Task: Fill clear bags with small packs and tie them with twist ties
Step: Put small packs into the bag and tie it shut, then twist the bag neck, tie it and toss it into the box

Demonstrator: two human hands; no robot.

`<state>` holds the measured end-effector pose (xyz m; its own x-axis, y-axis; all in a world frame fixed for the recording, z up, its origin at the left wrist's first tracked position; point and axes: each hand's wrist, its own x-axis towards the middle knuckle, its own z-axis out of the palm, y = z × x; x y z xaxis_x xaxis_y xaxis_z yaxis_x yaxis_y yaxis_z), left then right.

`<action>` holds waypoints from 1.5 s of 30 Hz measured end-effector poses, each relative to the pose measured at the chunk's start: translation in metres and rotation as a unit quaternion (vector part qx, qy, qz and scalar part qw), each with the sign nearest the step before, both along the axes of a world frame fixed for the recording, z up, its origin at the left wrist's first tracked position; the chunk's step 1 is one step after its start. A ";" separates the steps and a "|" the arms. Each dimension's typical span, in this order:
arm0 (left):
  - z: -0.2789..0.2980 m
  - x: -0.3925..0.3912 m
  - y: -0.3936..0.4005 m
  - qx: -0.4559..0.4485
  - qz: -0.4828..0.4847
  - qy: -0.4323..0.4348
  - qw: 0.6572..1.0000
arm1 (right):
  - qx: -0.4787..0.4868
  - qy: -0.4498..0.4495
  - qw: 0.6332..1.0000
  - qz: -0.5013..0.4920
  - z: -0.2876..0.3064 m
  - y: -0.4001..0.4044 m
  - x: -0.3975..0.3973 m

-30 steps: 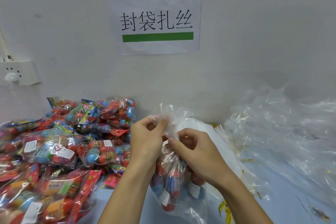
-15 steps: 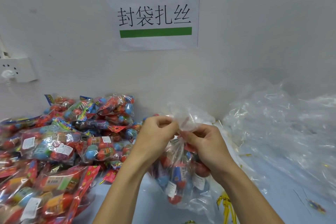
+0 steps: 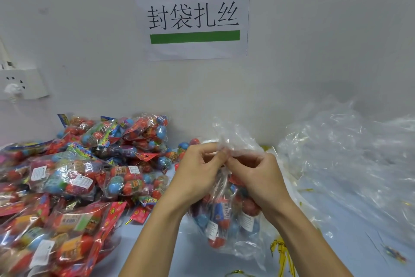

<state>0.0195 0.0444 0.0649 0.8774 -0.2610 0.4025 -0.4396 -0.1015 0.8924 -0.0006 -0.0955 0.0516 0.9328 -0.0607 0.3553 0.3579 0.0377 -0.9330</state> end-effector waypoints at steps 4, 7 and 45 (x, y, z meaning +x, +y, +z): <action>0.000 -0.001 0.004 -0.018 0.014 0.031 0.999 | -0.032 0.012 0.998 0.043 0.002 -0.008 0.001; -0.001 0.002 0.010 -0.062 0.079 0.051 0.994 | -0.034 0.029 0.999 0.003 0.004 -0.013 0.004; -0.004 0.011 0.036 -0.045 0.203 -0.026 0.978 | -0.510 0.279 0.800 0.146 0.020 -0.047 -0.014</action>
<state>0.0305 0.0806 0.0613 0.8787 0.1427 0.4555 -0.4255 -0.1985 0.8829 -0.0151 -0.1421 0.0720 0.8848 0.2456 -0.3959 -0.0100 -0.8395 -0.5433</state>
